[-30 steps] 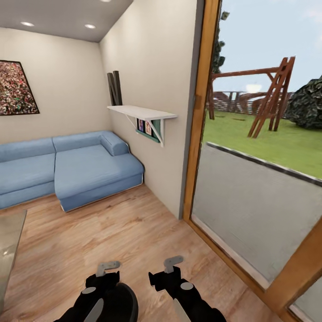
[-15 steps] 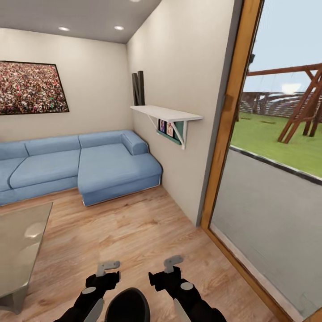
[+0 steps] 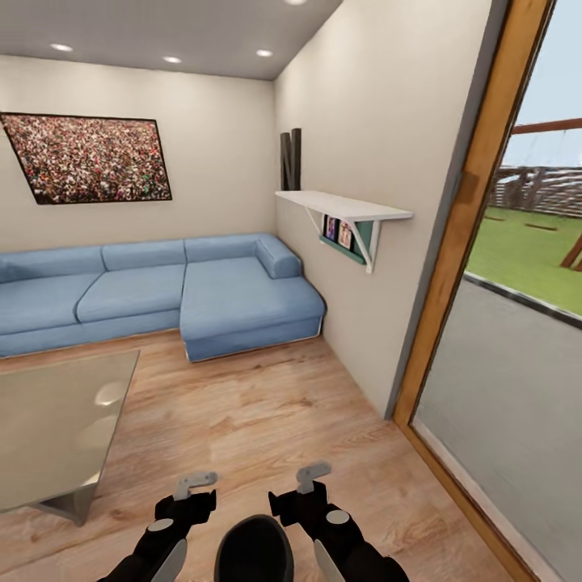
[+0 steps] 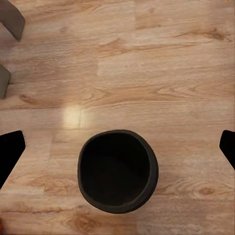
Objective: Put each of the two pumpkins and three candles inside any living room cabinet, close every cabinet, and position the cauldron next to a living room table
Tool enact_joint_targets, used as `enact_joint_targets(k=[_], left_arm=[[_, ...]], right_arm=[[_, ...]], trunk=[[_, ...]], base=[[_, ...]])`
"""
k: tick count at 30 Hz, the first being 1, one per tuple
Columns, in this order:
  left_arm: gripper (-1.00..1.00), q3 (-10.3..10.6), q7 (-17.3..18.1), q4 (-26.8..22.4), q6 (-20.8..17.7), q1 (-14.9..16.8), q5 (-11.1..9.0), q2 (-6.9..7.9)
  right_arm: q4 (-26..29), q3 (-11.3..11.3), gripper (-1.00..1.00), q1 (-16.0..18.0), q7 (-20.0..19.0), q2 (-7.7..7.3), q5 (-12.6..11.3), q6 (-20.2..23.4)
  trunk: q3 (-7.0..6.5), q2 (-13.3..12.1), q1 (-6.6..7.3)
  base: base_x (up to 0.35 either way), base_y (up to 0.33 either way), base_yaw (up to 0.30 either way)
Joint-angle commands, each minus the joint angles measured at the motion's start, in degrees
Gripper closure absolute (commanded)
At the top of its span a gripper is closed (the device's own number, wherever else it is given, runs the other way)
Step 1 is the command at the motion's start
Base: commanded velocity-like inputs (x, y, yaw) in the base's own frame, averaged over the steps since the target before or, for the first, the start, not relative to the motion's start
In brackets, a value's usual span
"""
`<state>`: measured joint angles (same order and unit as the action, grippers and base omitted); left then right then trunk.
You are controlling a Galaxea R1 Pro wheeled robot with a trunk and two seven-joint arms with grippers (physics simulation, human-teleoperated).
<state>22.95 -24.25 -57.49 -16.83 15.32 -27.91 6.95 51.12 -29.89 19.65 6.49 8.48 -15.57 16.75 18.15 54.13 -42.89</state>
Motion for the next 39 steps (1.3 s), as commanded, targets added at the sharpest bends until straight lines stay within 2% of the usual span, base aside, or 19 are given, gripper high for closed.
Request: enact_joint_targets(k=[1,8,23,39], left_arm=[[-1.00,0.29,-0.54,-0.08,-0.13,0.09,-0.47,0.06],[-1.00,0.26,-0.54,-0.05,-0.13,0.07,-0.48,0.07],[-1.00,0.26,-0.54,0.26,-0.13,0.07,-0.56,0.08],[-1.00,0.26,-0.54,0.36,-0.13,0.13,-0.55,0.06]], right_arm=[[0.12,-0.21,-1.00,0.04,0.54,-0.04,-0.60,0.22],[0.12,-0.19,-1.00,0.04,0.54,-0.04,-0.60,0.21],[0.18,-0.10,-1.00,0.04,0.36,-0.04,-1.04,0.24],[0.15,-0.15,-1.00,0.04,0.49,0.03,-1.39,0.39]], trunk=[[0.07,0.06,-0.02],[0.07,0.06,-0.02],[0.08,0.06,-0.02],[0.84,0.06,-0.02]], base=[[0.082,0.000,0.290],[0.191,-0.023,0.242],[0.061,-0.006,0.027],[0.091,-0.073,0.133]])
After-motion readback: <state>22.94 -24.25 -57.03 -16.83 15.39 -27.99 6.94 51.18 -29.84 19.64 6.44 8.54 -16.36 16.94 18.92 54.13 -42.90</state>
